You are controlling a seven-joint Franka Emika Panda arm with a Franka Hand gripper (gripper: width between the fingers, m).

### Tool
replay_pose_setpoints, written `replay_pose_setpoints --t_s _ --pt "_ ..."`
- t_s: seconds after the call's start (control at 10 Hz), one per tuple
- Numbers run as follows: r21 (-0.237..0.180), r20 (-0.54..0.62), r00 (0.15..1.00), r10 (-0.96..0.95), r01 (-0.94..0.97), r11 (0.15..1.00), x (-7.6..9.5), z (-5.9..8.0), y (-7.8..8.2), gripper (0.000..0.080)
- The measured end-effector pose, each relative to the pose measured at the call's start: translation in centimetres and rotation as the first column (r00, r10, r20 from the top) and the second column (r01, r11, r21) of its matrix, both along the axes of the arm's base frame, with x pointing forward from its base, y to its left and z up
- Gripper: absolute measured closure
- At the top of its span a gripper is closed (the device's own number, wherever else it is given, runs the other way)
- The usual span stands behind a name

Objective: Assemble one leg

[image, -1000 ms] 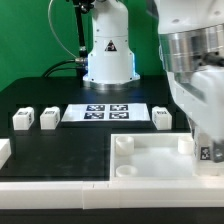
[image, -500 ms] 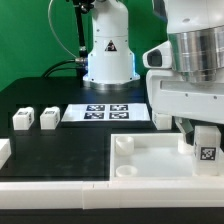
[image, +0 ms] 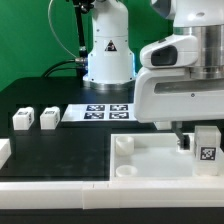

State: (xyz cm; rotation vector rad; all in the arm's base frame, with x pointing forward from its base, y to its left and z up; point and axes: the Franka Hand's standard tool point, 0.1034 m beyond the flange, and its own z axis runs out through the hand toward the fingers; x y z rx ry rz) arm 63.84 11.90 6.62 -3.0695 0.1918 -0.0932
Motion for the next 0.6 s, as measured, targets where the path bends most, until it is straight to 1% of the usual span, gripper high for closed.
replay_pose_setpoints --t_s 0.1,0.2,0.3,0.4,0.5,0.6 --pt "0.003 -0.002 1.0 -0.021 0.021 1.0 -0.01 -0.01 0.02 0.0413" --pt "0.009 -0.008 0.993 -0.115 0.115 0.993 -0.01 -0.02 0.0 0.0507" --pt "0.013 -0.013 0.982 -0.187 0.187 0.982 0.0 -0.02 -0.03 0.0506" --pt "0.024 -0.024 0.936 -0.35 0.351 0.936 0.07 0.01 -0.11 0.0506" --pt "0.033 -0.042 0.847 -0.529 0.531 0.847 0.13 0.03 -0.22 0.0506" --pt "0.044 -0.067 0.728 -0.682 0.685 0.727 0.17 -0.01 -0.38 0.0506"
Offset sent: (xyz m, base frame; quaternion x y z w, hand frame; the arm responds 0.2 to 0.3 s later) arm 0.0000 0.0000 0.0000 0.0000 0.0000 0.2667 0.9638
